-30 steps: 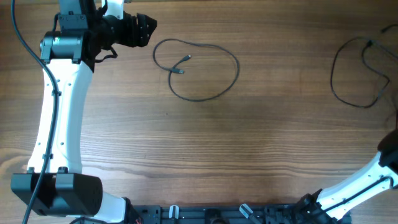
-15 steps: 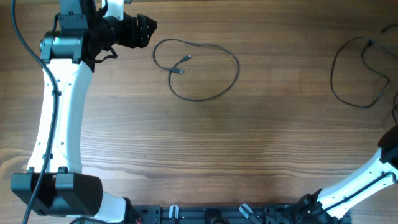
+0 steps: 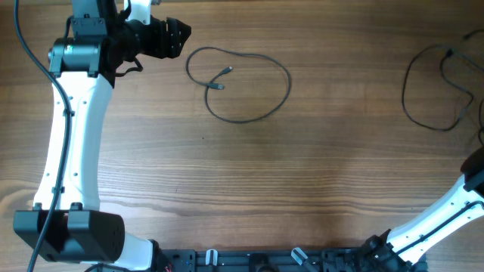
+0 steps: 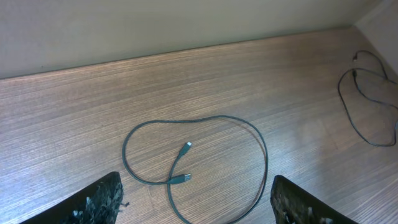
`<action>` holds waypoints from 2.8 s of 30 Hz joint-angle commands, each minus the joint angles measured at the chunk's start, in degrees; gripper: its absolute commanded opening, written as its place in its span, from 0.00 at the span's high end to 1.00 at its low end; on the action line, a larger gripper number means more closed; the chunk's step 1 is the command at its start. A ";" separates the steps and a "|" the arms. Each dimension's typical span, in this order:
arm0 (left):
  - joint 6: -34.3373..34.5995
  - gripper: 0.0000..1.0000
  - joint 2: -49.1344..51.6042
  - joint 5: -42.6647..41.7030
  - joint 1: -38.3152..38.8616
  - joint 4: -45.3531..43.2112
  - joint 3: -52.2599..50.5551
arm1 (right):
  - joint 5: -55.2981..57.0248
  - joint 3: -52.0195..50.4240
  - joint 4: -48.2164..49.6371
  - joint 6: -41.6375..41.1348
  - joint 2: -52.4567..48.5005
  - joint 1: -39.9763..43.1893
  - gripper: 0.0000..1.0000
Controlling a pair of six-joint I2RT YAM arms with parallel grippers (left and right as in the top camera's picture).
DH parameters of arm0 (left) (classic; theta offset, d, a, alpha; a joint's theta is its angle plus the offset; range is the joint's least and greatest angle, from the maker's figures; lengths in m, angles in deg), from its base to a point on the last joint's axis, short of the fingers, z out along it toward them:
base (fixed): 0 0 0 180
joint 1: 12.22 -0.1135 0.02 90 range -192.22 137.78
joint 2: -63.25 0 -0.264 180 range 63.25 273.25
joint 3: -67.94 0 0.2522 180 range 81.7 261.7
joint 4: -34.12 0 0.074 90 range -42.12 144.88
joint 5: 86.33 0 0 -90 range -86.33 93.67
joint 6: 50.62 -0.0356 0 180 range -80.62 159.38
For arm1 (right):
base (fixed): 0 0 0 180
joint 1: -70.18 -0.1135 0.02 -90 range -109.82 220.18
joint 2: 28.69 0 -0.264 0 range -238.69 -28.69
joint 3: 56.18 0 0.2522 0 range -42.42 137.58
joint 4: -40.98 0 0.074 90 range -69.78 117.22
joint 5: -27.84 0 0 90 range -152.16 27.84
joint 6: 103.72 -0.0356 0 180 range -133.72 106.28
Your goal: Untangle cables
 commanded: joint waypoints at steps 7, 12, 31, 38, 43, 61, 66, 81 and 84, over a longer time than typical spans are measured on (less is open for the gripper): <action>-0.94 0.22 -1.86 -0.72 -0.48 0.09 -0.13 | -3.32 0.22 2.16 3.91 -0.35 -0.02 0.95; -0.94 0.22 -1.86 -0.74 -0.48 0.17 -0.13 | -3.34 0.22 2.23 3.74 -0.35 -0.02 0.75; -0.96 0.22 -1.88 -0.74 -0.48 0.70 -0.13 | -15.85 0.28 1.99 6.99 0.13 -1.36 0.13; -1.16 0.21 -1.88 -0.72 -0.48 0.72 -0.13 | -18.47 0.46 2.34 9.79 4.20 -3.80 0.15; -1.38 0.21 -1.88 -0.72 -0.48 0.66 -0.13 | -20.57 0.46 1.99 11.30 9.27 -6.21 0.15; -2.25 0.21 -1.86 -0.68 -0.52 0.70 -0.13 | -11.50 0.44 -7.45 13.75 17.46 -18.64 0.18; -2.27 0.19 -1.86 -0.42 -0.52 0.70 -0.13 | -11.39 0.44 -8.26 14.38 17.75 -22.93 0.19; -2.23 0.19 -1.86 0.61 -0.52 0.92 -0.13 | -14.40 0.44 -12.04 17.53 17.92 -34.47 0.20; -2.23 0.18 -1.86 0.61 -0.52 1.14 -0.13 | -14.40 0.44 -12.87 17.51 17.90 -37.07 0.19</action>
